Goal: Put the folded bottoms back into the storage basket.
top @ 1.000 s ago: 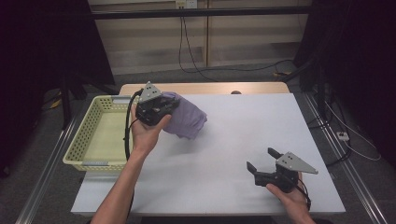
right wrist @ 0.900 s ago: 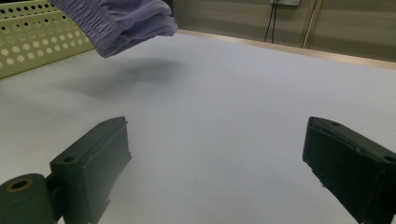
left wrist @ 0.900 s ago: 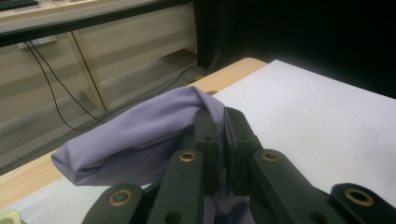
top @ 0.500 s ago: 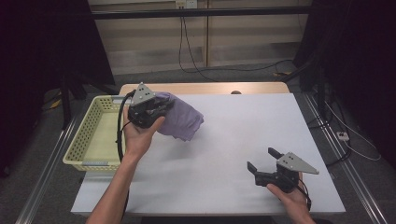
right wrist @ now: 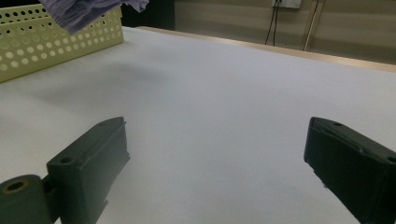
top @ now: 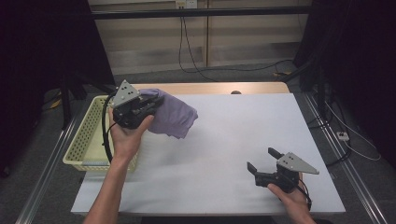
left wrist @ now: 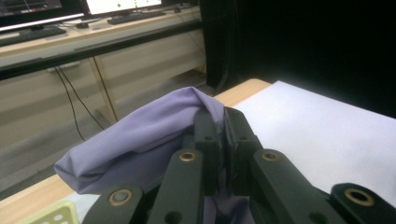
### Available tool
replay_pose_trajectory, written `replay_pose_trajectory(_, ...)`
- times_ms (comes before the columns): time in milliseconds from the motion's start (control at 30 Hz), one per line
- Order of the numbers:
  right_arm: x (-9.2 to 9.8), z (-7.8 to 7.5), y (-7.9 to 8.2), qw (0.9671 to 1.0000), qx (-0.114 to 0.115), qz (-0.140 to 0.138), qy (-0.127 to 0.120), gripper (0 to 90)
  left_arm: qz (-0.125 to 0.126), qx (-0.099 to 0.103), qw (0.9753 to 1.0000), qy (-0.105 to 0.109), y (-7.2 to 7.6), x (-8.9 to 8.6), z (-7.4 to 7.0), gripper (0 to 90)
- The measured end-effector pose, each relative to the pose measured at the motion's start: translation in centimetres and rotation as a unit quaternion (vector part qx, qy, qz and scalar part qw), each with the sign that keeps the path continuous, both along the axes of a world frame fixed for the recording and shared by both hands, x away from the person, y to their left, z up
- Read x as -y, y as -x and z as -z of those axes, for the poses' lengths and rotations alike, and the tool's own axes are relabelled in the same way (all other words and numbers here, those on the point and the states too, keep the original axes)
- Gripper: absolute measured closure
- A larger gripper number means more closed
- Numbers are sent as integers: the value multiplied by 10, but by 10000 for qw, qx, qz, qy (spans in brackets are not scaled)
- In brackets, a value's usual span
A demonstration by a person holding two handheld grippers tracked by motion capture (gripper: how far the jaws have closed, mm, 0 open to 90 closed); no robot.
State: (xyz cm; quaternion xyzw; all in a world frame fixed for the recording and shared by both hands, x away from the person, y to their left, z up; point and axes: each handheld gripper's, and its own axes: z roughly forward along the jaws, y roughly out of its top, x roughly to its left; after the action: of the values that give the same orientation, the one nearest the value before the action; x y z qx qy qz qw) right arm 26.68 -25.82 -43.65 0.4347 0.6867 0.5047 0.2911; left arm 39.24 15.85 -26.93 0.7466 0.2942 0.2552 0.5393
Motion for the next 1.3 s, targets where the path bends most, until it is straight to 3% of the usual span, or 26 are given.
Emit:
replay_pose_trajectory(400, -1, -1, 0, 10000, 10, -47, -1, 60, -141, 186, 9995, 229, 10, -23, -16, 858)
replay_pose_trajectory(667, -1, 0, 0, 10000, -5, -60, 6, 60, -187, 185, 9994, 223, 14, -37, -23, 858)
replay_pose_trajectory(1300, -1, 0, 1, 10000, -14, -81, -1, 60, -494, 485, 9972, 281, 32, -62, -42, 858)
